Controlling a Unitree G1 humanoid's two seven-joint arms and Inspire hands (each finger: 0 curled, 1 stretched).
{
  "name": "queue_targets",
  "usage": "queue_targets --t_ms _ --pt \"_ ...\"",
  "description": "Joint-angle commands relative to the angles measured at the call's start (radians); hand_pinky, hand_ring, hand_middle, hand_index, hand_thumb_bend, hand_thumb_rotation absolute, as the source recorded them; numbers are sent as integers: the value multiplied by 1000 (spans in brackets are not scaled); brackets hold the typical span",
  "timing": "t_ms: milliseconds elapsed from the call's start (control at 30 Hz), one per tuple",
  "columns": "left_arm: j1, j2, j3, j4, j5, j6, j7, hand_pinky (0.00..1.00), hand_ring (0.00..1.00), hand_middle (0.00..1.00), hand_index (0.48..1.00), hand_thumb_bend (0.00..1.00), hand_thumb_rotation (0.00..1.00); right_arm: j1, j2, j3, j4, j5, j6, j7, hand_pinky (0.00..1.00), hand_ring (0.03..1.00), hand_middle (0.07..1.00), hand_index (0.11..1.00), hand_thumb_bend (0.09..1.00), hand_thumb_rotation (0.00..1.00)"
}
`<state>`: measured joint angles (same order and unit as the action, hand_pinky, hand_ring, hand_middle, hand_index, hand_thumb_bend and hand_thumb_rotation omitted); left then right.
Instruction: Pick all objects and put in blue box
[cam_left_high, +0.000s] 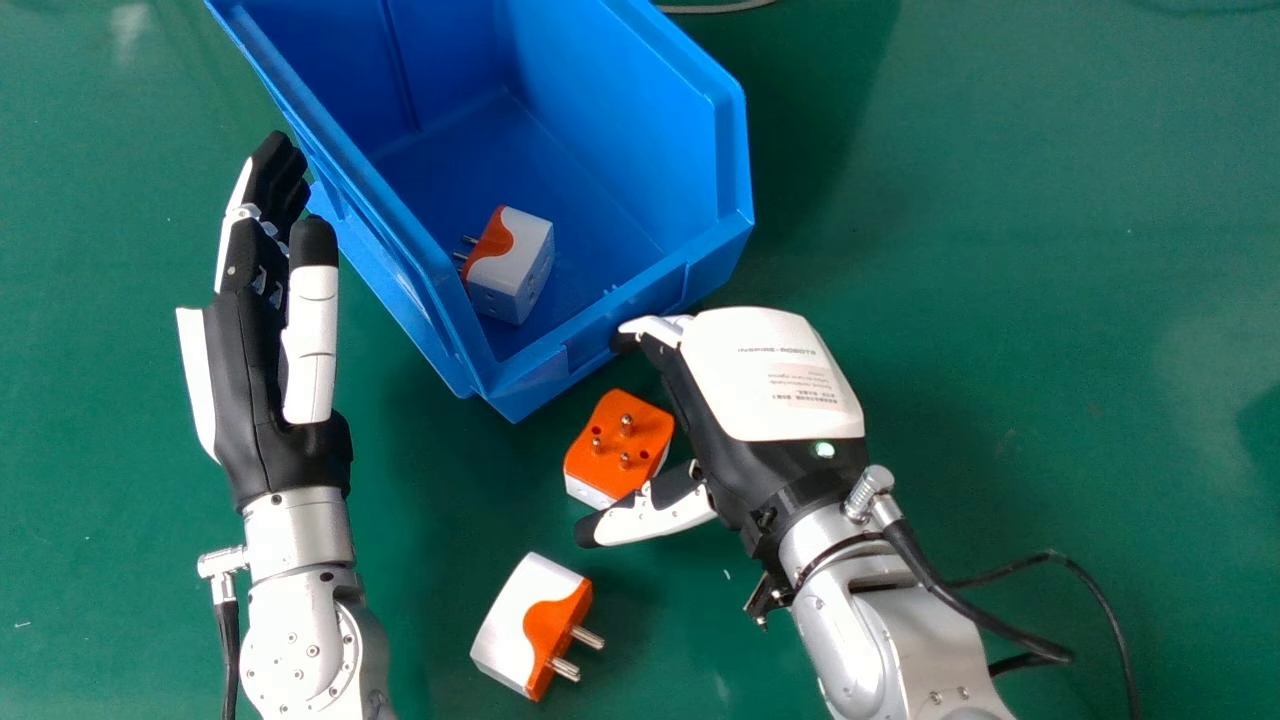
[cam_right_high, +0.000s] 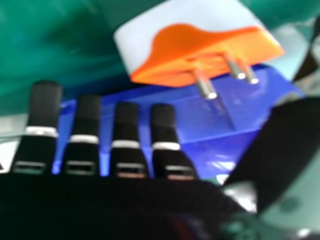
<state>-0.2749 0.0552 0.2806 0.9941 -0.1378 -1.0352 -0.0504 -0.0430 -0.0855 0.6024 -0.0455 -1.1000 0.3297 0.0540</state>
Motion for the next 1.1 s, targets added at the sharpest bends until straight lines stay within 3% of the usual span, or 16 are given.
queue_targets --t_ms 0,633,800,933,1067 --pt "7 -2 -6 -11 3 -23 -5 913 924 909 869 810 812 -23 5 7 11 12 -14 -5 580 762 809 810 810 380" --pt "-6 -5 -4 -9 -3 -11 -8 914 926 910 868 809 807 -108 -4 45 145 33 -11 12 566 722 765 775 811 355" --pt "-12 -3 -3 -7 -7 -10 -14 917 927 910 867 817 804 -124 -17 69 131 2 36 84 528 675 725 742 823 349" --pt "-14 -2 -1 -12 -12 -5 -18 919 928 912 867 820 803 -137 -32 91 90 -42 93 213 455 574 656 731 846 337" --pt "-14 -1 -1 -13 -23 -3 -28 924 930 913 869 823 798 -123 -54 93 20 -61 116 294 413 522 610 700 860 332"
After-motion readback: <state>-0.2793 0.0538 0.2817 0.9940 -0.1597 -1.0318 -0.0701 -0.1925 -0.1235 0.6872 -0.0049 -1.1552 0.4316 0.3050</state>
